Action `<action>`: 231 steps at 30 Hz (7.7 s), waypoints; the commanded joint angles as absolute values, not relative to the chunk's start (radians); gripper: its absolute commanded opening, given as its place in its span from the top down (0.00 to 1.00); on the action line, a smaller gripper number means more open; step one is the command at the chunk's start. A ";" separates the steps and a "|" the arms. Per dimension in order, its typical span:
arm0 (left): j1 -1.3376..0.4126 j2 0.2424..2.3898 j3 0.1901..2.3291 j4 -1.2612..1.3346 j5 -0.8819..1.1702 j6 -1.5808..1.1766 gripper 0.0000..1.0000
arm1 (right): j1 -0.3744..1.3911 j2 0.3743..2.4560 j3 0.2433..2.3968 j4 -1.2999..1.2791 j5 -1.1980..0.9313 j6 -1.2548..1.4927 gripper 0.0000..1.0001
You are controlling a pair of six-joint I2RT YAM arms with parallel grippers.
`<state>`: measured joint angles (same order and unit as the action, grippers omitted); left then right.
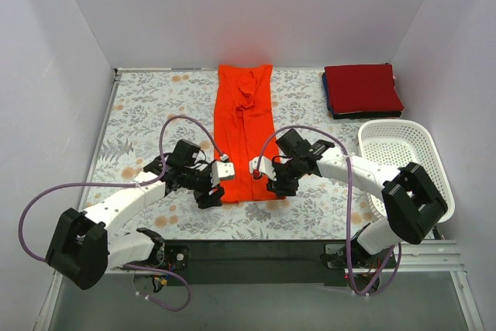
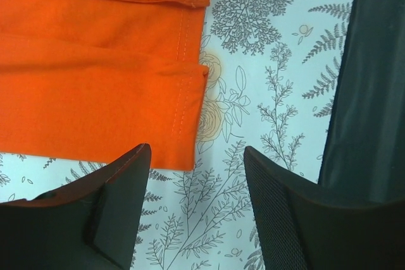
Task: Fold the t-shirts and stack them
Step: Fold the tshirt
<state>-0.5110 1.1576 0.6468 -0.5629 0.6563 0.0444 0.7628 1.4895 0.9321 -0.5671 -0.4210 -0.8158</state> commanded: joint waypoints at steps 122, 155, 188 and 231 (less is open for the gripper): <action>-0.173 2.272 1.905 -0.779 0.626 0.270 0.88 | 0.497 2.279 2.026 -0.673 -0.379 -0.974 0.99; -0.224 1.908 1.215 -0.336 1.075 -1.066 0.41 | 0.489 2.066 1.536 -0.523 -1.031 -0.060 0.75; -0.164 1.927 1.144 -0.348 1.068 -0.927 0.40 | 0.469 2.089 1.454 -0.410 -0.893 -0.026 0.64; -0.228 1.597 0.905 -0.382 0.828 0.259 0.52 | 0.584 1.845 1.238 -0.382 -0.402 -0.879 0.49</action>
